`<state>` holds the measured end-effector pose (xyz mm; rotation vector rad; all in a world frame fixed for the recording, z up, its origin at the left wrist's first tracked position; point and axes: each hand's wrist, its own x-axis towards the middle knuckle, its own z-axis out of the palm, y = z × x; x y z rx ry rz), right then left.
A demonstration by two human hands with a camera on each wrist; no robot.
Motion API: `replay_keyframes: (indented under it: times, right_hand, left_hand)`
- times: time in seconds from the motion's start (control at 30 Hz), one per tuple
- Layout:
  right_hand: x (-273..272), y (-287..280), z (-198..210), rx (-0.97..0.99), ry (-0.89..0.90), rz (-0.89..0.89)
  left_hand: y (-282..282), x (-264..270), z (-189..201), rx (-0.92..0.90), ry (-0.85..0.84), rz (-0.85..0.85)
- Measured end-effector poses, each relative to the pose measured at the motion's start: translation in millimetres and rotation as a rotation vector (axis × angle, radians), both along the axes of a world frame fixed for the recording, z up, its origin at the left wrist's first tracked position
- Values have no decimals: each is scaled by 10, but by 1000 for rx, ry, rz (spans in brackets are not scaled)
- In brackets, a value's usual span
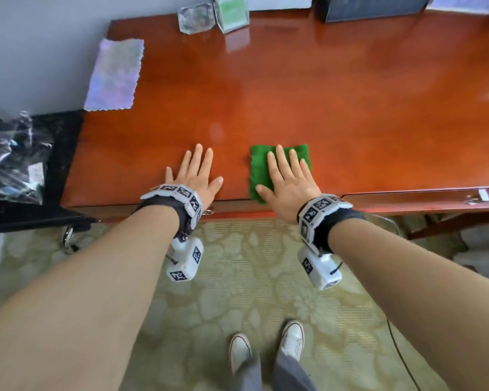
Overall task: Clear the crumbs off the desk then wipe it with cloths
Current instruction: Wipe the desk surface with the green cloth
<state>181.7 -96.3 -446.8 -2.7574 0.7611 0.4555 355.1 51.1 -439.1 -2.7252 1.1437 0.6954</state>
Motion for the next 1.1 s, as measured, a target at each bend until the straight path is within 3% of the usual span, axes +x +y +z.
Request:
replay_keyframes:
  times: [0.17,0.3,0.5,0.67,0.93,1.1]
  right_hand:
    - [56,-430,54,-44,65,-134]
    - [285,-164,57,-45,54,-275]
    - [629,502,2,-50,-7,-114]
    - [545,249,4,-26,9,-23]
    - [369,-333,96,-5,63,-351]
    - [665,-8,118,-33,48,-306]
  left_hand:
    - [9,17,-16,-25,25,-4]
    - [37,62,-28,-25,44,-18]
    - [50,13,-62,-83,5,-17]
    - [52,27,-48,-84,12,-19]
    - [66,80,-18,-54,57,-65]
    - [71,76,-43,-74,32,-92]
